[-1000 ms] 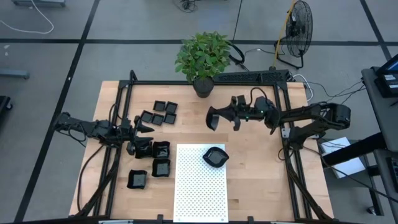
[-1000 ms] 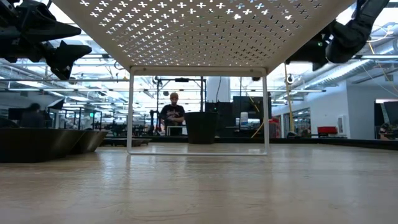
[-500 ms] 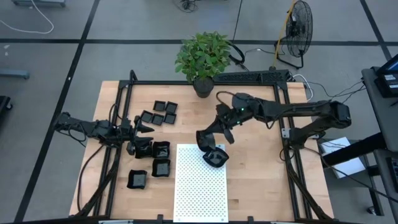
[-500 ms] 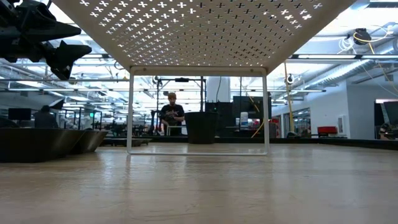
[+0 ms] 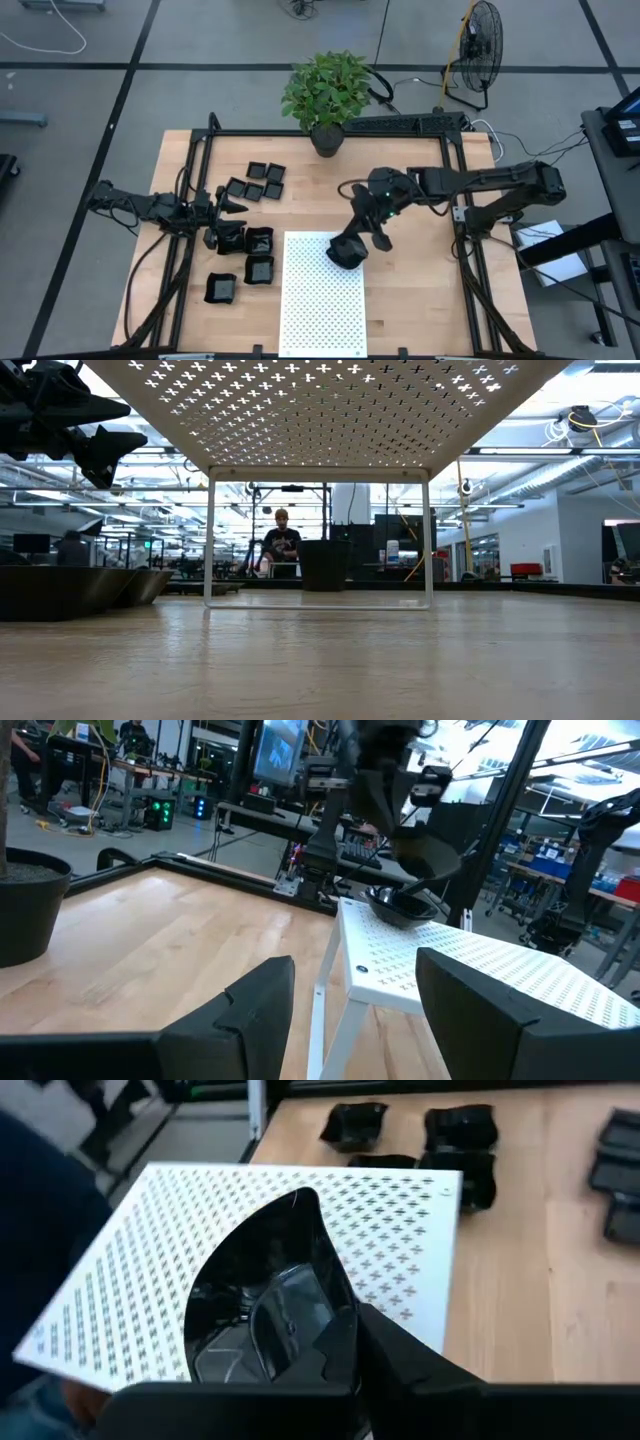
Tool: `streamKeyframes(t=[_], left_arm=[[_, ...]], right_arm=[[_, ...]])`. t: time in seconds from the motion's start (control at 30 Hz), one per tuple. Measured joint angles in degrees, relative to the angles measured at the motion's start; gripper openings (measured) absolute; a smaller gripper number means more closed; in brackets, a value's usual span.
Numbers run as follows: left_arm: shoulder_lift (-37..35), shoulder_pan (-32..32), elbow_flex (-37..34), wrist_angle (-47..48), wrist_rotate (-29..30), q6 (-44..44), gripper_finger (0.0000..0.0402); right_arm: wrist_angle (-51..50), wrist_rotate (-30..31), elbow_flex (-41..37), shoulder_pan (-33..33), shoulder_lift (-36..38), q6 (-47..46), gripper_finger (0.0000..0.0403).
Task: Pick & Place Mini shaped plates
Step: Stack the leaf shaped plate on top of the leaf shaped plate on the shelf, then put the distorted square plate on the shelf
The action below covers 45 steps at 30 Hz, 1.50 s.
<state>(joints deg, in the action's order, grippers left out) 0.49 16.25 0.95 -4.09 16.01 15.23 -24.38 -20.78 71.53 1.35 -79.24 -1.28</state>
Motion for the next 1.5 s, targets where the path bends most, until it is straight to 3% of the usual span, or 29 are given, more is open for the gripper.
streamKeyframes(t=[0.27, 0.4, 1.13, 1.23, 1.5], left_arm=[[0.00, 0.02, 0.00, -0.01, 0.00, 0.01, 0.0214], [0.00, 0.02, 0.00, -0.01, 0.00, -0.01, 0.0214], [0.00, 0.01, 0.00, -0.01, 0.00, 0.00, 0.0214], [-0.01, 0.02, 0.00, -0.01, 0.00, 0.00, 0.0214], [0.00, 0.00, 0.00, 0.00, 0.00, 0.00, 0.0214]], right_arm=[[0.00, 0.21, 0.00, 1.36, 0.00, 5.44, 0.0000], [0.01, 2.88, 0.00, 1.42, 0.00, 5.34, 0.0000], [-1.16, 2.84, -0.02, 1.40, -0.02, 6.64, 0.0028], [-1.24, 5.10, -0.02, 1.40, 0.02, 5.43, 0.0035], [-8.17, 6.12, -0.10, 1.40, 4.38, 3.62, 0.0026]])
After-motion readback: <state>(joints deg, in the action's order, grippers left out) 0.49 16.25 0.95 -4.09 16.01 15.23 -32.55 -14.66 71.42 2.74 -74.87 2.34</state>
